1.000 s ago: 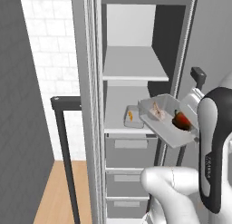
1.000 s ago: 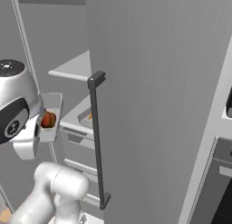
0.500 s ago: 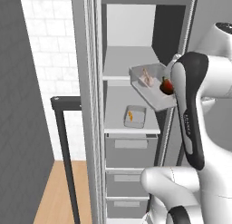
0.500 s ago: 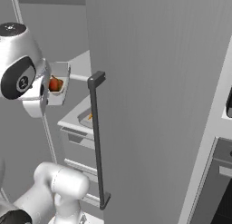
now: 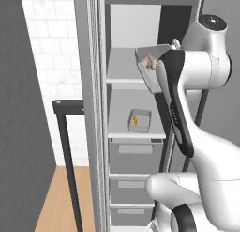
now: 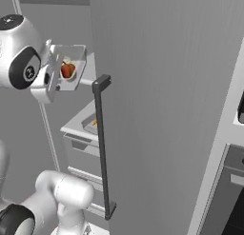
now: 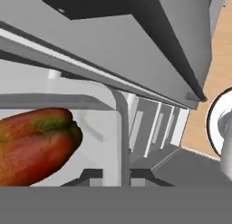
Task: Take the meat container that has the shrimp and place it on the second highest rack of the freezer. Then take the vegetable container that has the bell pepper and garlic and place it on the highest rack of the freezer.
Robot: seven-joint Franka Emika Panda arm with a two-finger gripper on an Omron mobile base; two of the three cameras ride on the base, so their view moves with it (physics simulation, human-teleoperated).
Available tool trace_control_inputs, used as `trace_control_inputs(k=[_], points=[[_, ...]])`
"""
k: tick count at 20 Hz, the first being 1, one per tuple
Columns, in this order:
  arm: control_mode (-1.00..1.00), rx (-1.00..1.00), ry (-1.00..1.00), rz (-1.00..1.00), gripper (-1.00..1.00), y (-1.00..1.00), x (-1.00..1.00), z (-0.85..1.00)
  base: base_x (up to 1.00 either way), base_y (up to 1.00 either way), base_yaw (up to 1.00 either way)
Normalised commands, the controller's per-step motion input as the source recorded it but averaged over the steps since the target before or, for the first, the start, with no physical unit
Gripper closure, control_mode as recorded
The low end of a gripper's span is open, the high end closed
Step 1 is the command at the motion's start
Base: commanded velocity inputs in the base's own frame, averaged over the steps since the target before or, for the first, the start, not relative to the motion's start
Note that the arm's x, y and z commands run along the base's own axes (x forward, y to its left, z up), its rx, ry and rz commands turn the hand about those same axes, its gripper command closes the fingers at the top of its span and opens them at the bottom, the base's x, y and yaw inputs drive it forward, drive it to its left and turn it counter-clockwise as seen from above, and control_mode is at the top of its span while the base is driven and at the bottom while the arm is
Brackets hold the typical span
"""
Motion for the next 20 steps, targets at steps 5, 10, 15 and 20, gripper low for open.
trace_control_inputs(k=[5, 10, 15, 20], points=[[-1.00, 0.00, -0.05, -0.10, 1.00, 0.00, 0.86, -0.41, 0.00, 0.00, 0.00], [-1.00, 0.00, -0.08, -0.09, 1.00, 0.00, 0.73, -0.05, 0.00, 0.00, 0.00], [-1.00, 0.01, 0.21, -0.08, 1.00, -0.10, 0.47, 0.17, 0.00, 0.00, 0.00], [-1.00, 0.00, 0.16, -0.02, 1.00, -0.01, 0.42, 0.00, 0.00, 0.00, 0.00]])
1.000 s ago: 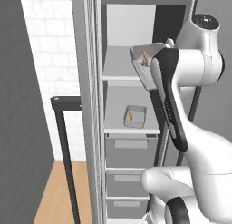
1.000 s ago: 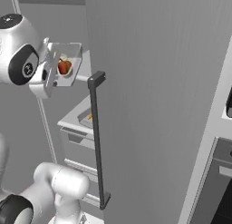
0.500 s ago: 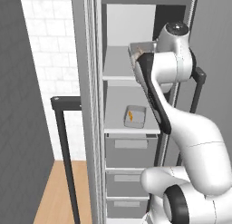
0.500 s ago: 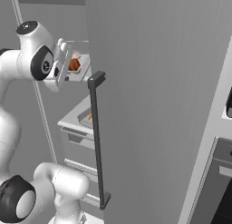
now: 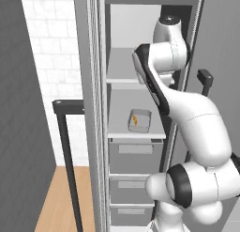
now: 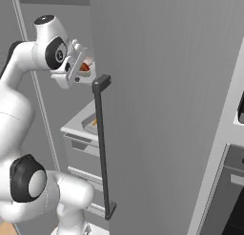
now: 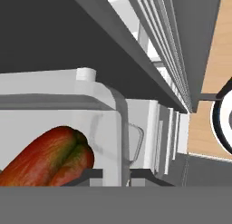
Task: Take the meat container that has the shrimp and place it on the second highest rack of the freezer. Then take the vegetable container that has the bell pepper and garlic and place it on the highest rack of the freezer.
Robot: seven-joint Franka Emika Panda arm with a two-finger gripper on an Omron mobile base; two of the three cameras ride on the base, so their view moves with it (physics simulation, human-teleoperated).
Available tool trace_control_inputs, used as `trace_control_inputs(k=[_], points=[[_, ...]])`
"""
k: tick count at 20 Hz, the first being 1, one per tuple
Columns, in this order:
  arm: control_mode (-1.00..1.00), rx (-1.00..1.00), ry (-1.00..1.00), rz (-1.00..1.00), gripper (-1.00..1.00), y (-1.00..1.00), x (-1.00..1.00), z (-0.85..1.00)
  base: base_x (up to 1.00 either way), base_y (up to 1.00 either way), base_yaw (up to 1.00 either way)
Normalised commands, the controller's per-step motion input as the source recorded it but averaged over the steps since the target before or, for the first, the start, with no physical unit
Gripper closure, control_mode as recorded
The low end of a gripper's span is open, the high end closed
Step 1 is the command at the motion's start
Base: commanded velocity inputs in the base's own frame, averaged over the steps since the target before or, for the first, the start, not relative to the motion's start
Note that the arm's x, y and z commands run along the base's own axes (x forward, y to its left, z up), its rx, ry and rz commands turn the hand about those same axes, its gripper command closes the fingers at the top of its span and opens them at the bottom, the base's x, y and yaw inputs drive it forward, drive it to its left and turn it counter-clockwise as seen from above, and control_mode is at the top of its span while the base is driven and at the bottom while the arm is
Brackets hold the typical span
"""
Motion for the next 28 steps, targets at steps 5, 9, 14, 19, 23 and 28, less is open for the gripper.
trace_control_inputs(k=[5, 9, 14, 19, 23, 28], points=[[-1.00, 0.01, 0.08, 0.00, 1.00, -0.03, 0.45, -0.01, 0.00, 0.00, 0.00], [-1.00, 0.02, 0.09, 0.00, 1.00, -0.05, 0.52, -0.29, 0.00, 0.00, 0.00], [-1.00, 0.02, 0.03, 0.00, 1.00, 0.00, 0.41, -0.25, 0.00, 0.00, 0.00], [-1.00, 0.04, 0.07, 0.00, 1.00, -0.01, 0.39, -0.04, 0.00, 0.00, 0.00], [-1.00, 0.00, 0.07, -0.01, 1.00, -0.03, 0.16, -0.06, 0.00, 0.00, 0.00], [-1.00, 0.00, 0.00, -0.11, 1.00, 0.03, 0.43, -0.10, 0.00, 0.00, 0.00]])
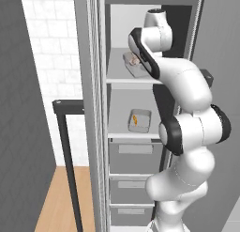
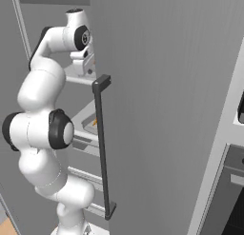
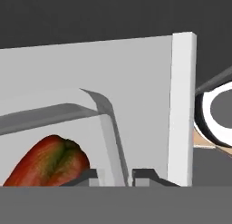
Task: Take the meat container that has the shrimp and place it on the second highest rack of the freezer. Then take the vegetable container that has the bell pepper and garlic and place it on the highest rack of the freezer.
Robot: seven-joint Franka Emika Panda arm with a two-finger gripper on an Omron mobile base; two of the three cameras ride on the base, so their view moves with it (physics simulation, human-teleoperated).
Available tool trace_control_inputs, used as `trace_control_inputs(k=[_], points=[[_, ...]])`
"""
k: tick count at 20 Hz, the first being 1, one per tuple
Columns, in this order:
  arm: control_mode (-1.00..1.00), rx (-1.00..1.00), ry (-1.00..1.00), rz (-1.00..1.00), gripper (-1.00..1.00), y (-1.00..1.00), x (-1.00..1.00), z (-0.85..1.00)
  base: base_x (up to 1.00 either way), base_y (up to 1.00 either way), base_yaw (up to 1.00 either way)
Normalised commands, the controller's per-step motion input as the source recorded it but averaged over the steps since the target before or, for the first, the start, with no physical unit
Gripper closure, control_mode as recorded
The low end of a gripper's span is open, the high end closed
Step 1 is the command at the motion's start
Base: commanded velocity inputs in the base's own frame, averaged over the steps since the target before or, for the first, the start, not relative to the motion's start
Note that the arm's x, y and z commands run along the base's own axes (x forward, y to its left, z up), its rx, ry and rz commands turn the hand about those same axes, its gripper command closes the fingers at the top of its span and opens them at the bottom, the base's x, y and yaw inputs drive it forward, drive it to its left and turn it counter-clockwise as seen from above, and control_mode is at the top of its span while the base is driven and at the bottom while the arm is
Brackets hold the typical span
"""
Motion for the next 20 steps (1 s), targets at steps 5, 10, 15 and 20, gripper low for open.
trace_control_inputs(k=[5, 10, 15, 20], points=[[-1.00, 0.00, 0.00, -0.15, 1.00, 0.00, 0.48, -0.28, 0.00, 0.00, 0.00], [-1.00, 0.00, 0.00, -0.11, 1.00, 0.00, 0.12, -0.28, 0.00, 0.00, 0.00], [-1.00, 0.00, 0.00, -0.10, -1.00, 0.00, -0.01, -0.43, 0.00, 0.00, 0.00], [-1.00, 0.00, 0.00, -0.10, -1.00, 0.00, 0.06, -0.19, 0.00, 0.00, 0.00]])
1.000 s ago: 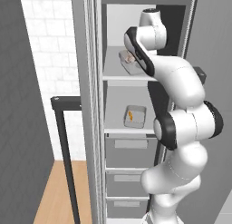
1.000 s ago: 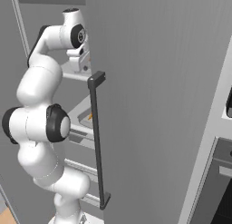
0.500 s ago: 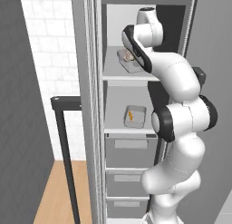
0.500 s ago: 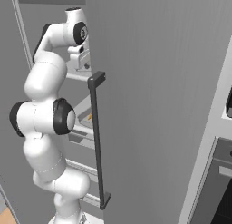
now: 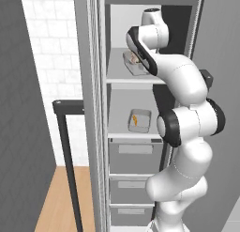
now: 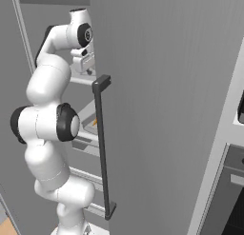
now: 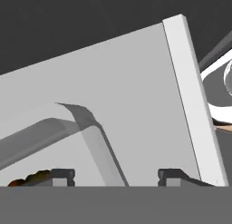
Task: Take the meat container that has the shrimp and place it on the second highest rack of the freezer. Then take the vegetable container that has the bell pepper and garlic and place it on the highest rack of the freezer.
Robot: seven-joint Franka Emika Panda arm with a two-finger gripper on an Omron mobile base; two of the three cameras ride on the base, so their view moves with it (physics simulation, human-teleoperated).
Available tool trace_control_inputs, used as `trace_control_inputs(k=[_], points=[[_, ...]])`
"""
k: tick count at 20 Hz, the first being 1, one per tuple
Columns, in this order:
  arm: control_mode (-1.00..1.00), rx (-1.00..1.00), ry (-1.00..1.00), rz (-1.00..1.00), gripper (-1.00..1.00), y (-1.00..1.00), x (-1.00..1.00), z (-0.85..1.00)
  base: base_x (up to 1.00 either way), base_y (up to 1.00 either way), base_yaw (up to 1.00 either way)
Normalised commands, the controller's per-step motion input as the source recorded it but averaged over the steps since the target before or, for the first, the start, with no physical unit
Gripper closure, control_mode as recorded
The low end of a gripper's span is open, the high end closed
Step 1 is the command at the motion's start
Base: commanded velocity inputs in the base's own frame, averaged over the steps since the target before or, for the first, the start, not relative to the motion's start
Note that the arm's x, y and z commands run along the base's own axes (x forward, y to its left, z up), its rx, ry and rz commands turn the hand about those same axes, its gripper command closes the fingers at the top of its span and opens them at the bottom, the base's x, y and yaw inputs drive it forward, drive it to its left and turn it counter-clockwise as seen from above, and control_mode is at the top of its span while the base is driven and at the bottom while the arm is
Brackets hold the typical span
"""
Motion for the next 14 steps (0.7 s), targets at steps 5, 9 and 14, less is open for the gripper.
trace_control_inputs(k=[5, 9, 14], points=[[-1.00, 0.00, -0.03, -0.06, -1.00, 0.07, 0.05, -0.02, 0.00, 0.00, 0.00], [-1.00, 0.00, -0.12, -0.01, -1.00, 0.36, -0.44, -0.03, 0.00, 0.00, 0.00], [-1.00, 0.00, -0.25, -0.02, -1.00, 0.18, -0.26, 0.05, 0.00, 0.00, 0.00]])
